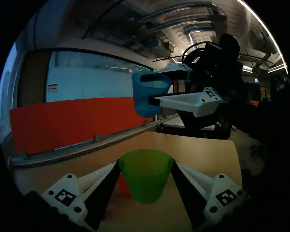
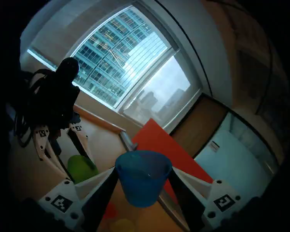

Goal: Pour water

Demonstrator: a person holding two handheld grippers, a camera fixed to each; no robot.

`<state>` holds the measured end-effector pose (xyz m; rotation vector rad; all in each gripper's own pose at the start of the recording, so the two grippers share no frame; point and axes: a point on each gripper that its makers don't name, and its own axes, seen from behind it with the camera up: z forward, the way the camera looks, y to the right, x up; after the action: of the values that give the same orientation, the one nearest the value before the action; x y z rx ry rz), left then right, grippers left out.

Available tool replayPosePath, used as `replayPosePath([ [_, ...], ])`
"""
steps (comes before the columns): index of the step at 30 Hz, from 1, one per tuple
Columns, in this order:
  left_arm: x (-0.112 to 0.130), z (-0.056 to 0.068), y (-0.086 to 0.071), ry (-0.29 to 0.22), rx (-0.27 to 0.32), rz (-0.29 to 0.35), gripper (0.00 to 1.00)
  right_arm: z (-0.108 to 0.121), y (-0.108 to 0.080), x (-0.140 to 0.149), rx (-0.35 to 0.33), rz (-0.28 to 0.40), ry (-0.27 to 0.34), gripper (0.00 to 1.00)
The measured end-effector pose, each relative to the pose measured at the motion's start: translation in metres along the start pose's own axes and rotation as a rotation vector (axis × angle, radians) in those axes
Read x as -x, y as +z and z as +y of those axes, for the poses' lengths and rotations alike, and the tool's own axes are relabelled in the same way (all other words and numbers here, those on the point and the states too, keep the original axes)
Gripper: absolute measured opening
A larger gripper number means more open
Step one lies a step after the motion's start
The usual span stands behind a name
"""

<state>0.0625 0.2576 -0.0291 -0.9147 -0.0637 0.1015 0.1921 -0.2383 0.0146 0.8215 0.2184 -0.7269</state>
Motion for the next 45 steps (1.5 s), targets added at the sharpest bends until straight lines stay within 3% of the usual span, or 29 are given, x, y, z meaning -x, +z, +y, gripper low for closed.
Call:
replayPosePath([
  [16, -0.001, 0.001, 0.003, 0.001, 0.006, 0.002, 0.90, 0.010, 0.019, -0.010, 0.030, 0.007, -0.180, 0.91],
  [45, -0.005, 0.003, 0.006, -0.004, 0.013, 0.006, 0.90, 0.022, 0.034, -0.025, 0.073, 0.018, -0.414, 0.91],
])
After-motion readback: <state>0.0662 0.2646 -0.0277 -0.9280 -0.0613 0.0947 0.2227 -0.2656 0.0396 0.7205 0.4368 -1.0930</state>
